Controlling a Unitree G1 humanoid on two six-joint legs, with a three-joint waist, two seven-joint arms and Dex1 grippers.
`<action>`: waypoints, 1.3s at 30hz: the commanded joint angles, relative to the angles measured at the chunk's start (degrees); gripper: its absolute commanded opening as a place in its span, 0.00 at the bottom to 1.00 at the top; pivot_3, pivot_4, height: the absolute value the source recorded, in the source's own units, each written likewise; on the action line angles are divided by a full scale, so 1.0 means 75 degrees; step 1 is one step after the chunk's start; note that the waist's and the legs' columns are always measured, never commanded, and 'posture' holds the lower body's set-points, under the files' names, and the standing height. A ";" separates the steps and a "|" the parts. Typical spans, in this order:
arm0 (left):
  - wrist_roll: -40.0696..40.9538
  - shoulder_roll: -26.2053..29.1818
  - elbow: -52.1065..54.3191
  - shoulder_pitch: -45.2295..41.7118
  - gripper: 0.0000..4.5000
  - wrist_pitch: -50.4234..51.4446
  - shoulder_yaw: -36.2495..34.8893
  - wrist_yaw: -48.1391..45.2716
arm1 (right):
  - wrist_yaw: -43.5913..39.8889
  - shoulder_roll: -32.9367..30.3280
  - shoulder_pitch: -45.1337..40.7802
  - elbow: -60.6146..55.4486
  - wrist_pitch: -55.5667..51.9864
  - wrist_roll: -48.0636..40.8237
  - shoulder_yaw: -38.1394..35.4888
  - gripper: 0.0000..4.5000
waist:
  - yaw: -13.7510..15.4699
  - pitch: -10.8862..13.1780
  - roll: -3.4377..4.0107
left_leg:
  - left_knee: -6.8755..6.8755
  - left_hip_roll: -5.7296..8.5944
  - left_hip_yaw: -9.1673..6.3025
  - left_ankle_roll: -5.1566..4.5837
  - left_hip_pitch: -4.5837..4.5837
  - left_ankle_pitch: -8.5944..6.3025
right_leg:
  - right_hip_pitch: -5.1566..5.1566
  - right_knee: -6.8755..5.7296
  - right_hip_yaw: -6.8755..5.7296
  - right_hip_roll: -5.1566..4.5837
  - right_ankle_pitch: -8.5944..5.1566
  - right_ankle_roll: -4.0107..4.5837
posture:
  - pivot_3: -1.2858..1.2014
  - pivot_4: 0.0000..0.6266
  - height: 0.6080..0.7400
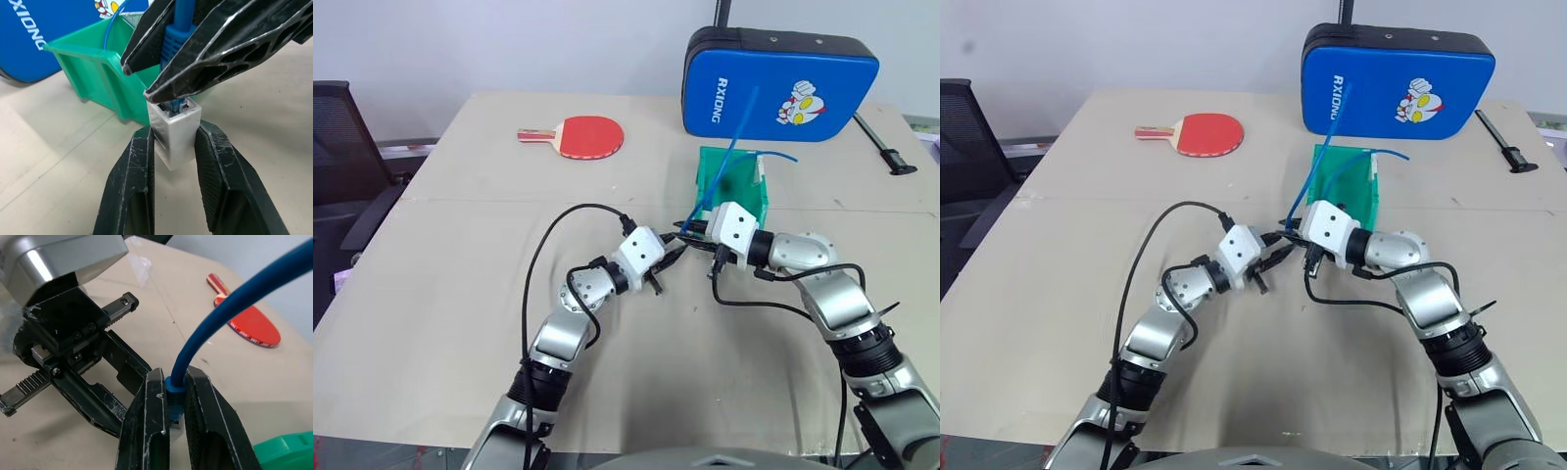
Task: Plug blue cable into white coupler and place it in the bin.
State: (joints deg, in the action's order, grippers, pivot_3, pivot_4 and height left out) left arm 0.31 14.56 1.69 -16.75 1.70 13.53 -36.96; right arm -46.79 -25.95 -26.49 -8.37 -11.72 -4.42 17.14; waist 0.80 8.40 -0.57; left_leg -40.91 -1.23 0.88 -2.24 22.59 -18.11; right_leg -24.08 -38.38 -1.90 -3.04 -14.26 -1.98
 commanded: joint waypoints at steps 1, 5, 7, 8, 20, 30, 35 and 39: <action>0.0779 -0.0436 0.1669 -0.0740 0.14 -0.0562 -0.0078 -0.0063 | -0.0198 -0.0169 0.0448 0.0456 -0.1154 0.0260 0.0526 0.00 | 0.0001 0.0000 0.0000 | -0.0001 0.0000 -0.0001 0.0000 0.0001 0.0000 | 0.0000 0.0000 -0.0001 0.0000 0.0000 0.0000 | 0.52 0.24 0.56; 0.0805 -0.0505 0.1675 -0.0734 0.14 -0.0493 -0.0097 -0.0100 | -0.0573 -0.0409 0.0672 0.0199 -0.1890 0.0232 0.0936 0.00 | 0.0002 0.0000 0.0000 | -0.0004 0.0000 -0.0003 0.0000 0.0003 0.0000 | 0.0000 0.0000 -0.0002 -0.0001 0.0000 0.0000 | 0.52 0.24 0.56; 0.0862 -0.0554 0.1670 -0.0719 0.14 -0.0423 -0.0110 -0.0119 | -0.0399 -0.0219 0.0783 0.0205 -0.2130 0.0144 0.0936 0.00 | -0.0002 0.0000 0.0000 | -0.0005 0.0000 -0.0003 -0.0002 0.0003 -0.0001 | 0.0000 0.0000 -0.0002 -0.0001 0.0000 0.0000 | 0.52 0.24 0.56; 0.0895 -0.0583 0.1669 -0.0705 0.14 -0.0384 -0.0121 -0.0127 | -0.0264 -0.0082 0.0804 0.0242 -0.2256 0.0077 0.0866 0.00 | -0.0004 0.0000 0.0000 | -0.0005 0.0000 -0.0004 -0.0002 0.0003 -0.0001 | 0.0000 0.0000 -0.0002 0.0000 0.0000 0.0000 | 0.52 0.24 0.56; 0.0943 -0.0342 0.1196 -0.0536 0.40 0.0076 -0.0426 -0.0173 | 0.0235 0.1056 0.0455 -0.0033 -0.1000 -0.1236 -0.1025 0.00 | 0.0007 0.0001 -0.0005 | -0.0015 0.0003 -0.0006 -0.0001 0.0006 0.0000 | 0.0001 -0.0006 -0.0001 -0.0003 0.0000 0.0000 | 0.52 0.24 0.56; 0.0996 0.0104 0.0972 -0.0467 0.75 0.0329 -0.0524 -0.0325 | 0.0501 0.1072 -0.0065 -0.0137 -0.1167 -0.1826 -0.1629 0.00 | -0.0008 0.0002 0.0000 | -0.0020 -0.0001 -0.0011 -0.0002 0.0005 -0.0001 | 0.0000 -0.0019 -0.0005 0.0002 0.0000 0.0000 | 0.52 0.24 0.56; 0.1810 0.0515 0.1549 -0.0383 0.75 0.1484 -0.0621 -0.0813 | 0.0906 0.1248 -0.0396 0.0171 -0.1170 -0.1970 -0.1981 0.00 | -0.0012 0.0002 0.0000 | -0.0020 -0.0001 -0.0009 0.0000 0.0005 0.0000 | 0.0000 -0.0020 -0.0003 0.0001 0.0000 0.0000 | 0.52 0.24 0.56; 0.2774 0.0834 0.2221 -0.0620 0.75 0.3034 -0.1001 -0.0849 | 0.1037 0.1217 -0.0764 0.0453 -0.1370 -0.2302 -0.2403 0.00 | -0.0007 0.0004 0.0000 | -0.0020 -0.0001 -0.0011 0.0017 0.0007 0.0009 | -0.0001 -0.0019 -0.0003 0.0001 0.0000 0.0000 | 0.52 0.24 0.56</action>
State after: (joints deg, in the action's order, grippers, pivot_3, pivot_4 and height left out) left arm 17.78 20.08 14.44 -19.63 20.47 8.21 -43.41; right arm -39.58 -16.53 -30.46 -4.48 -21.91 -19.92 1.66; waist 0.75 8.42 -0.57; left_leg -41.06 -1.24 0.80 -2.09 22.64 -18.02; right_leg -24.08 -38.53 -1.91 -3.03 -14.26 -1.99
